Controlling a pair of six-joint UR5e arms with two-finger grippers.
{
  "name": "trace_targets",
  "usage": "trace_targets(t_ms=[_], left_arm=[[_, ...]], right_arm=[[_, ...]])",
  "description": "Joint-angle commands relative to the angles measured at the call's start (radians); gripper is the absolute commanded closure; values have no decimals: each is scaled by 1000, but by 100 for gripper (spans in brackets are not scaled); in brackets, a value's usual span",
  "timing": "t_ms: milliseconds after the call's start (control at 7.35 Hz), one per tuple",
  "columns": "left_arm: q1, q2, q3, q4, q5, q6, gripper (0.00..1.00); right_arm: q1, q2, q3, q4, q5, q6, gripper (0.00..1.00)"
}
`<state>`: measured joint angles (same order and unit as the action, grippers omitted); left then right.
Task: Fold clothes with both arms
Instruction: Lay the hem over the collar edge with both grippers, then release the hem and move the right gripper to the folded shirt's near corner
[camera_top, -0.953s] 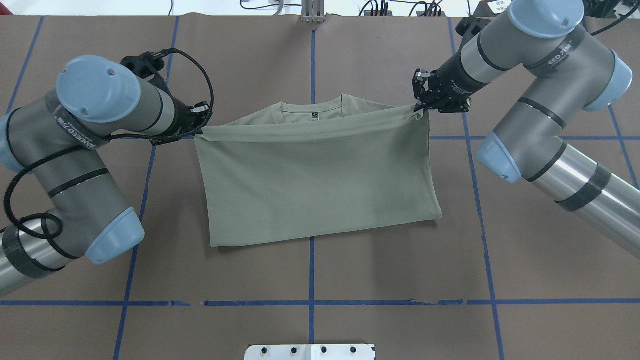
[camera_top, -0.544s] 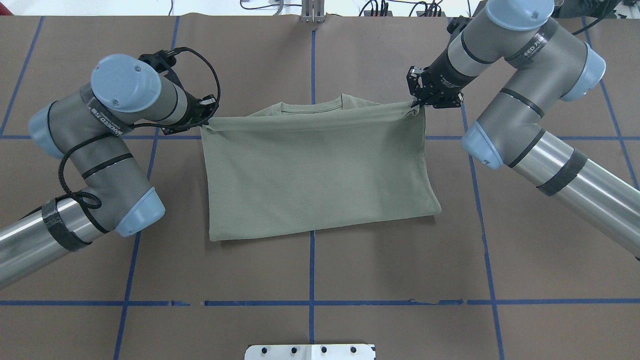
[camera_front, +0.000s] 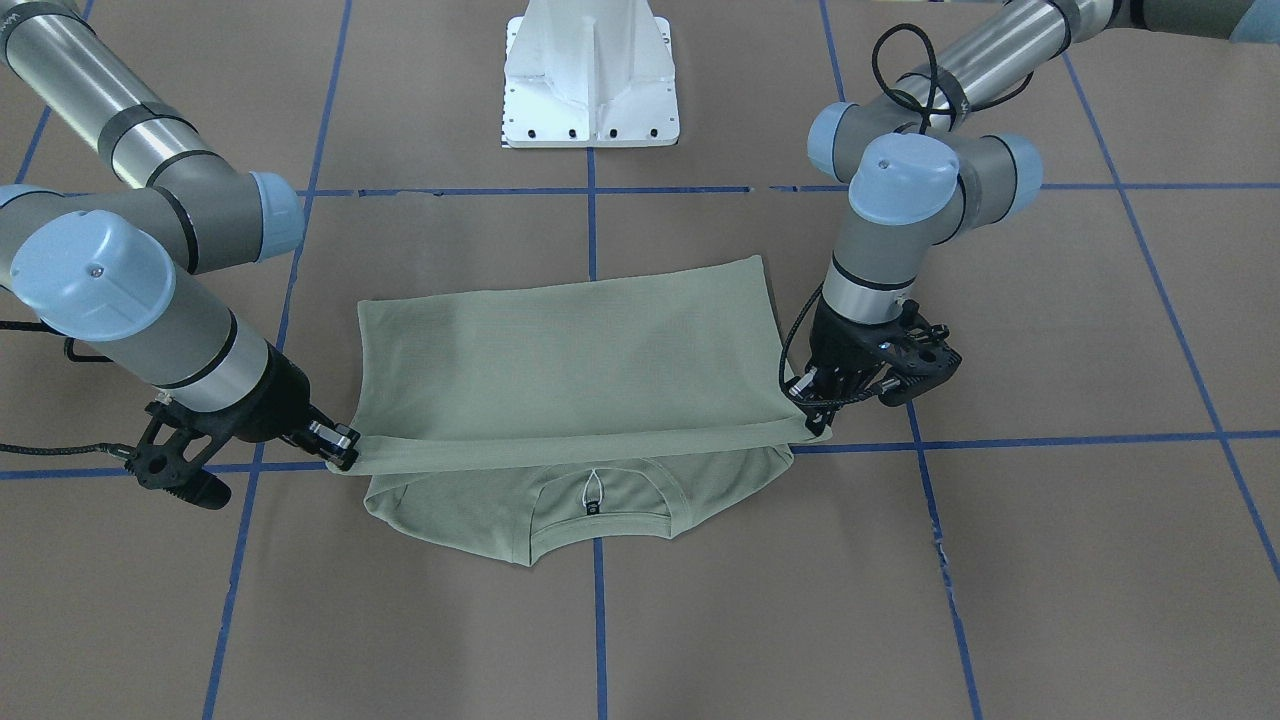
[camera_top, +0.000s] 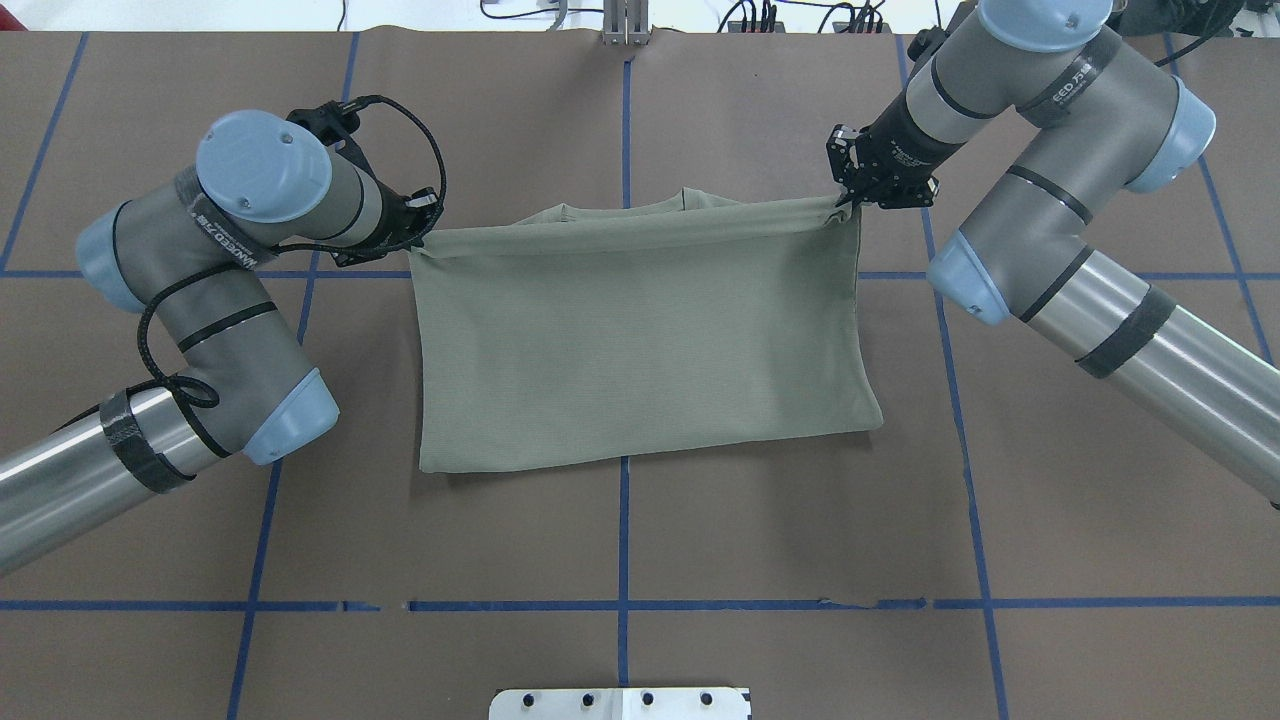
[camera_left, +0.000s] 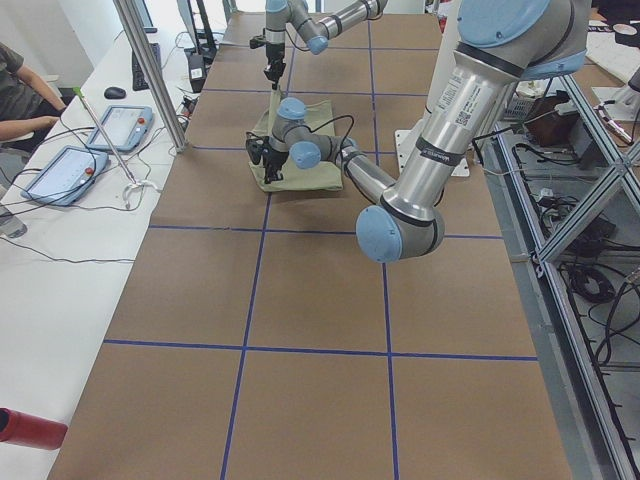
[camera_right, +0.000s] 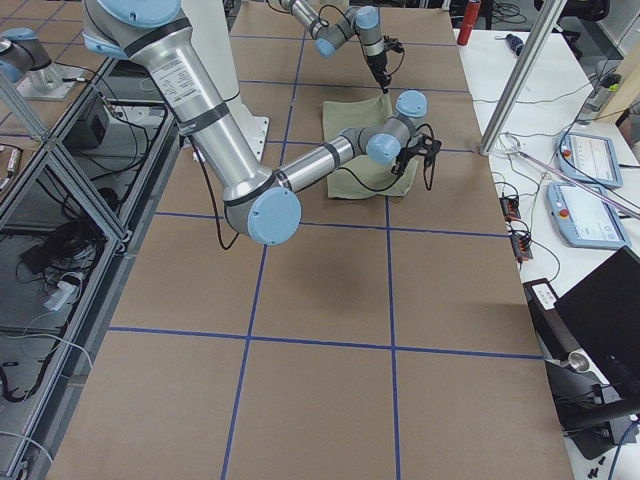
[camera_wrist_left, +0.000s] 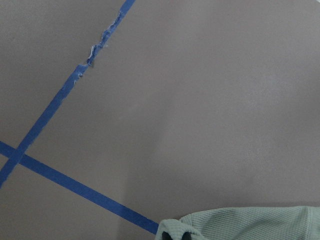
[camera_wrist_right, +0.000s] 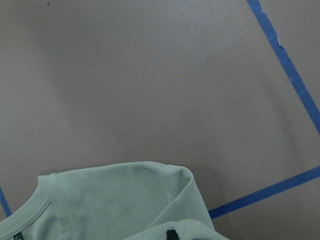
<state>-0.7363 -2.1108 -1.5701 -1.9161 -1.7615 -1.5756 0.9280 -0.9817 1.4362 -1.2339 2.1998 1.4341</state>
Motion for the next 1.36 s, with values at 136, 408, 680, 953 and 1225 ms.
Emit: trace_targets(t_ms=[136,408,680,953,1225], left_arm=[[3,-9,-2,2,-1,2,100],[6,-9,-2,3,-1,5,72],[8,-9,-2,6,2,5,0],[6,-5,-2,6,4,6,0],[6,-6,-10,6,-1,6,0]], right_arm=[[-18,8,-4,-1,-35,-56,100],[-26,11,-2,1,-35,-61,83],[-32,11,-4,1,-51,-61,0],[-32,11,1,1,-42,-60,0],[-64,-14,32,14,-51,-54,0]])
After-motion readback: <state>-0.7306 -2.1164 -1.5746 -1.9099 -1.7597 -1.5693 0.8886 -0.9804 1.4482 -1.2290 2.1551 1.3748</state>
